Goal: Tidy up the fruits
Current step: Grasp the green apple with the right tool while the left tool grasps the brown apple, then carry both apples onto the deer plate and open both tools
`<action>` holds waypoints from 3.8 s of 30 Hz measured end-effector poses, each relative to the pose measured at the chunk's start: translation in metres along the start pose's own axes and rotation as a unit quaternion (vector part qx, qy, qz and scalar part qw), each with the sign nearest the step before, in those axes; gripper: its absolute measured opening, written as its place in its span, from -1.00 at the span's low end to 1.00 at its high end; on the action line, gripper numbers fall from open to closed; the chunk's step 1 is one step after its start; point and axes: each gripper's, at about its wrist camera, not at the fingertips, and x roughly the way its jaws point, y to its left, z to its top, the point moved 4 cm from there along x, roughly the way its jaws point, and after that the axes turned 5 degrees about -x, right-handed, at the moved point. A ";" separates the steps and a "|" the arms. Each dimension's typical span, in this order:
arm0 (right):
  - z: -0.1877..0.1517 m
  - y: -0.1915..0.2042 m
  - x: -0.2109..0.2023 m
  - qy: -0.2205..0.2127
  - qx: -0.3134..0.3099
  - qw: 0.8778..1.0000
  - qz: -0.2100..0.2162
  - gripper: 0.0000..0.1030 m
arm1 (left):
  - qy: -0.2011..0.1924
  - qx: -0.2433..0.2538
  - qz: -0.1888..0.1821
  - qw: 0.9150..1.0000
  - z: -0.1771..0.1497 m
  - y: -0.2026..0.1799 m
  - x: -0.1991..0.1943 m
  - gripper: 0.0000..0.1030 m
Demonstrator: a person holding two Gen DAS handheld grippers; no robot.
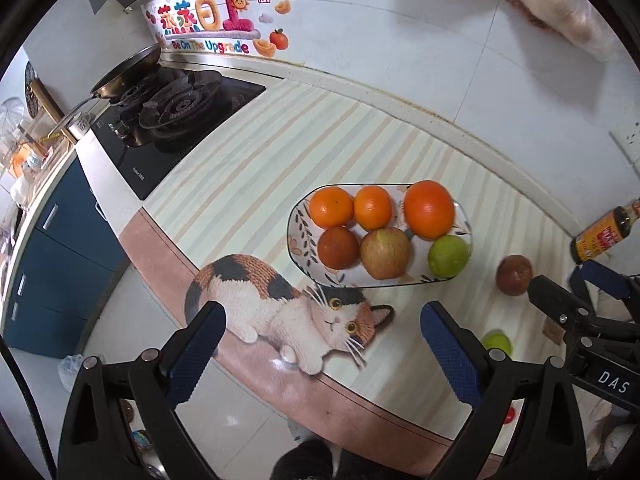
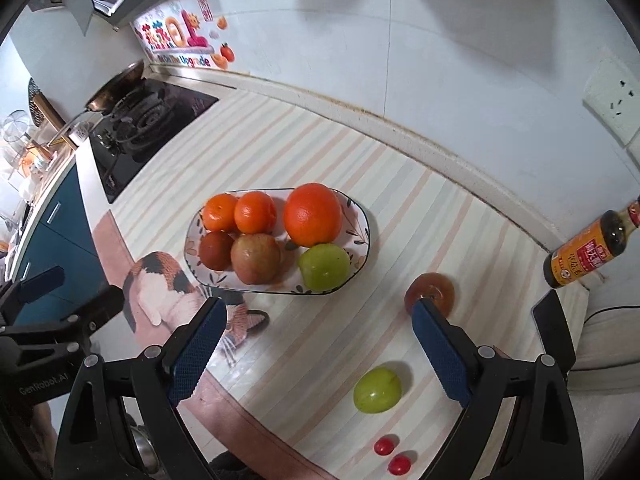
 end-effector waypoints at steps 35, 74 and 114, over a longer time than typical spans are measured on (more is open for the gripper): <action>-0.125 -0.096 0.148 0.224 0.120 0.965 0.066 0.75 | 0.162 0.108 0.042 0.980 -0.041 -0.104 0.120 0.99; -0.122 -0.177 0.131 0.164 0.180 0.970 0.029 0.17 | 0.218 0.132 -0.060 0.965 -0.068 -0.167 0.168 0.20; -0.120 -0.009 0.168 0.181 0.126 0.975 0.038 0.14 | 0.232 0.048 -0.070 0.969 -0.094 0.000 0.179 0.20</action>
